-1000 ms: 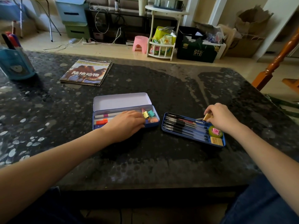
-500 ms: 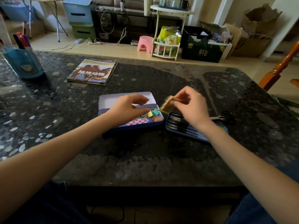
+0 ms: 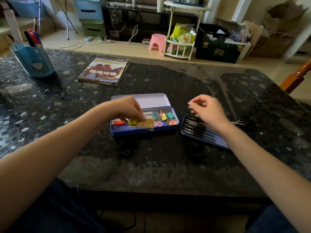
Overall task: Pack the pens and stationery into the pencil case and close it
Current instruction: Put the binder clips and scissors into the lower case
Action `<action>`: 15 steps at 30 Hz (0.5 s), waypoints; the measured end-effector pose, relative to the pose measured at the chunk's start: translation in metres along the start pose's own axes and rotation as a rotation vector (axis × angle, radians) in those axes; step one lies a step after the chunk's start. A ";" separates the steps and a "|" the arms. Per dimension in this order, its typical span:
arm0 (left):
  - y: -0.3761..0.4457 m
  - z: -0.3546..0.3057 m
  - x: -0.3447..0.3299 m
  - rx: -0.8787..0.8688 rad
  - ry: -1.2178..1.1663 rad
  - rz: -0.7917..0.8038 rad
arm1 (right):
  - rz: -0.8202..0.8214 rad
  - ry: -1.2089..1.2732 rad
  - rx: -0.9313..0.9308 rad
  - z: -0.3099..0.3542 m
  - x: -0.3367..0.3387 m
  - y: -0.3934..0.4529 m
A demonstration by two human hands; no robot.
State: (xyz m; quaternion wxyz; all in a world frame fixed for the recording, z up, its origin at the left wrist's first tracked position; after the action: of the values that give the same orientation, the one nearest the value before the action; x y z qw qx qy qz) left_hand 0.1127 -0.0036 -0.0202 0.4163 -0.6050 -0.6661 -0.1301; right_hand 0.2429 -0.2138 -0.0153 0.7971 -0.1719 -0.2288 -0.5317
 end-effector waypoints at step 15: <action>-0.003 0.018 0.015 0.143 0.521 0.015 | 0.140 -0.885 -0.203 -0.093 0.107 0.035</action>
State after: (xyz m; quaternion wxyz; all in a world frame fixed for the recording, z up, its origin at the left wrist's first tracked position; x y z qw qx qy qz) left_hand 0.1038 0.0183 -0.0200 0.6162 -0.5251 -0.5395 -0.2311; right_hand 0.3274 -0.3307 -0.0353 0.6357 -0.4749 -0.4819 -0.3717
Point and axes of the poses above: each hand's wrist, its own y-axis towards the middle knuckle, its own x-axis out of the back of the hand, z = x × y, the point moved 6 cm from there along y, towards the middle knuckle, and after that the axes turned 9 degrees about -x, right-handed, at the moved point
